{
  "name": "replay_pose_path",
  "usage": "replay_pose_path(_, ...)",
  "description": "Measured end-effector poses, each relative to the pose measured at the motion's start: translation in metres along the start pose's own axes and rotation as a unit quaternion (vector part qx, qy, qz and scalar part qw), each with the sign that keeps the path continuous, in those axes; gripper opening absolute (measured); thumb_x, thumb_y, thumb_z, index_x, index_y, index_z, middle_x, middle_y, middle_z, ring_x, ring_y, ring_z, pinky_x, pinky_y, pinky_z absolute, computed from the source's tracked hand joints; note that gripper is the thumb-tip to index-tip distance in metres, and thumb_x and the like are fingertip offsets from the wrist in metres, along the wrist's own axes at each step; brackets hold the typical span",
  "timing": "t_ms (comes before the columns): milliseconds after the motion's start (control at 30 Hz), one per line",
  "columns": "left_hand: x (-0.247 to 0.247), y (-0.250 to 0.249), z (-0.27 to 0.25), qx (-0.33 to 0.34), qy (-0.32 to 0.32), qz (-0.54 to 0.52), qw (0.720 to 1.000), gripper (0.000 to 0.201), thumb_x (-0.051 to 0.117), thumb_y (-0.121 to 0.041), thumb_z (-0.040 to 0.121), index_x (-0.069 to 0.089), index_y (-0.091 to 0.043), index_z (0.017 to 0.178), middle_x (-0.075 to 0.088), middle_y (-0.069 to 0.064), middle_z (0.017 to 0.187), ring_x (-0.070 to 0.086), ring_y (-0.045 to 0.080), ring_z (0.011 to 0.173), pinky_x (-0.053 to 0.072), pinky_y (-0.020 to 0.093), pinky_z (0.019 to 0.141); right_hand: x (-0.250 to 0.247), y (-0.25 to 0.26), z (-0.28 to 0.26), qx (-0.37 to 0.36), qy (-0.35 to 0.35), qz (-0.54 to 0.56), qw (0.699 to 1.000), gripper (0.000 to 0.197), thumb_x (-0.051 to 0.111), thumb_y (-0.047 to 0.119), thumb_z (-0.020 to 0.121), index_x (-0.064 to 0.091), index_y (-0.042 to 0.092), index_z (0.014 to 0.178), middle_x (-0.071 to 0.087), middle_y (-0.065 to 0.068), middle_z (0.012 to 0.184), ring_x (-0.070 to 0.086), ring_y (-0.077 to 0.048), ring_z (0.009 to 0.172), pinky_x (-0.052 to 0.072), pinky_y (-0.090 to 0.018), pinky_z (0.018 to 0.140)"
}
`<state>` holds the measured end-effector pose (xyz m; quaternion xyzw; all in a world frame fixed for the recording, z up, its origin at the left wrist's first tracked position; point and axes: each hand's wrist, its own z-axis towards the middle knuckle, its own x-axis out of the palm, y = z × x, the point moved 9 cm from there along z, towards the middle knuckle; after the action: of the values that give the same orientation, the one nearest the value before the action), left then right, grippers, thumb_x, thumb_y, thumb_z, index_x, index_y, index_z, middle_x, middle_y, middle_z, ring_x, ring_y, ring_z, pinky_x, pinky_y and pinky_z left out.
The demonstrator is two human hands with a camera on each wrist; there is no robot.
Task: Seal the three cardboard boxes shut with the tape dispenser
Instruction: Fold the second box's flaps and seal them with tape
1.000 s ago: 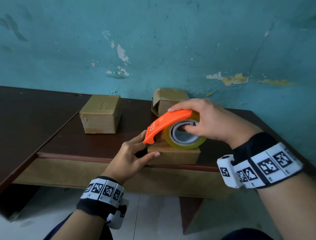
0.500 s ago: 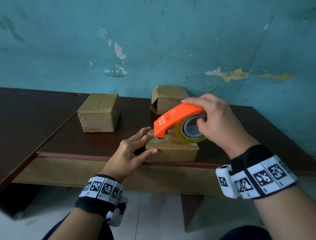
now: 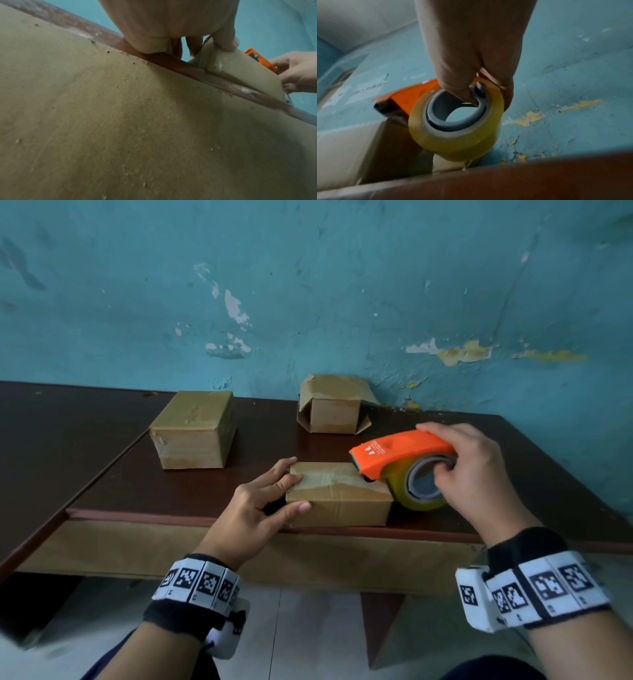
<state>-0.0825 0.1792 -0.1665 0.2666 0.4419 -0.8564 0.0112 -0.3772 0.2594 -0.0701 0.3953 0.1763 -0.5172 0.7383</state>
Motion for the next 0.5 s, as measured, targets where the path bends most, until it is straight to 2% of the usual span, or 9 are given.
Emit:
replay_pose_path(200, -0.002, -0.001, -0.001, 0.007, -0.020, -0.008, 1.000, 0.063, 0.081, -0.040, 0.085, 0.066, -0.011, 0.138, 0.053, -0.007, 0.155, 0.042, 0.003, 0.148, 0.040, 0.041, 0.122, 0.015, -0.004, -0.009, 0.053, 0.047, -0.039, 0.997, 0.066, 0.066, -0.011, 0.083, 0.063, 0.026, 0.137, 0.043, 0.000, 0.118, 0.053, -0.027, 0.114, 0.045, -0.038, 0.101)
replay_pose_path(300, -0.003, -0.008, -0.003, 0.020, -0.027, 0.026, 0.999, 0.066, 0.078, -0.050, 0.089, 0.065, -0.009, 0.139, 0.052, -0.002, 0.157, 0.043, 0.006, 0.149, 0.043, 0.044, 0.120, 0.017, -0.004, -0.007, 0.064, 0.057, -0.048, 0.995, 0.066, 0.063, -0.012, 0.083, 0.063, 0.025, 0.137, 0.042, -0.001, 0.114, 0.055, -0.030, 0.111, 0.047, -0.040, 0.099)
replay_pose_path(367, 0.004, -0.019, -0.003, 0.027, -0.017, 0.135, 0.990, 0.075, 0.067, -0.060, 0.090, 0.062, -0.006, 0.142, 0.048, 0.004, 0.160, 0.044, 0.016, 0.150, 0.044, 0.045, 0.119, 0.018, -0.003, -0.007, 0.060, 0.054, -0.055, 0.995, 0.066, 0.062, -0.012, 0.082, 0.063, 0.023, 0.138, 0.041, 0.000, 0.113, 0.055, -0.031, 0.110, 0.047, -0.040, 0.099)
replay_pose_path(400, 0.010, -0.027, -0.002, 0.036, -0.014, 0.219, 0.975, 0.079, 0.061, -0.064, 0.091, 0.061, -0.003, 0.141, 0.048, 0.011, 0.159, 0.048, 0.025, 0.147, 0.046, 0.048, 0.116, 0.019, -0.003, -0.007, 0.059, 0.052, -0.056, 0.995, 0.066, 0.062, -0.013, 0.082, 0.063, 0.022, 0.138, 0.040, 0.000, 0.113, 0.055, -0.031, 0.111, 0.048, -0.041, 0.100)
replay_pose_path(500, 0.034, -0.047, 0.004, 0.029, 0.005, 0.423, 0.906, 0.096, 0.046, -0.076, 0.089, 0.063, 0.008, 0.132, 0.054, 0.028, 0.149, 0.053, 0.041, 0.140, 0.047, 0.057, 0.110, 0.019, -0.003, -0.006, 0.062, 0.056, -0.065, 0.994, 0.066, 0.062, -0.013, 0.082, 0.063, 0.022, 0.138, 0.040, -0.001, 0.112, 0.055, -0.033, 0.109, 0.050, -0.045, 0.100)
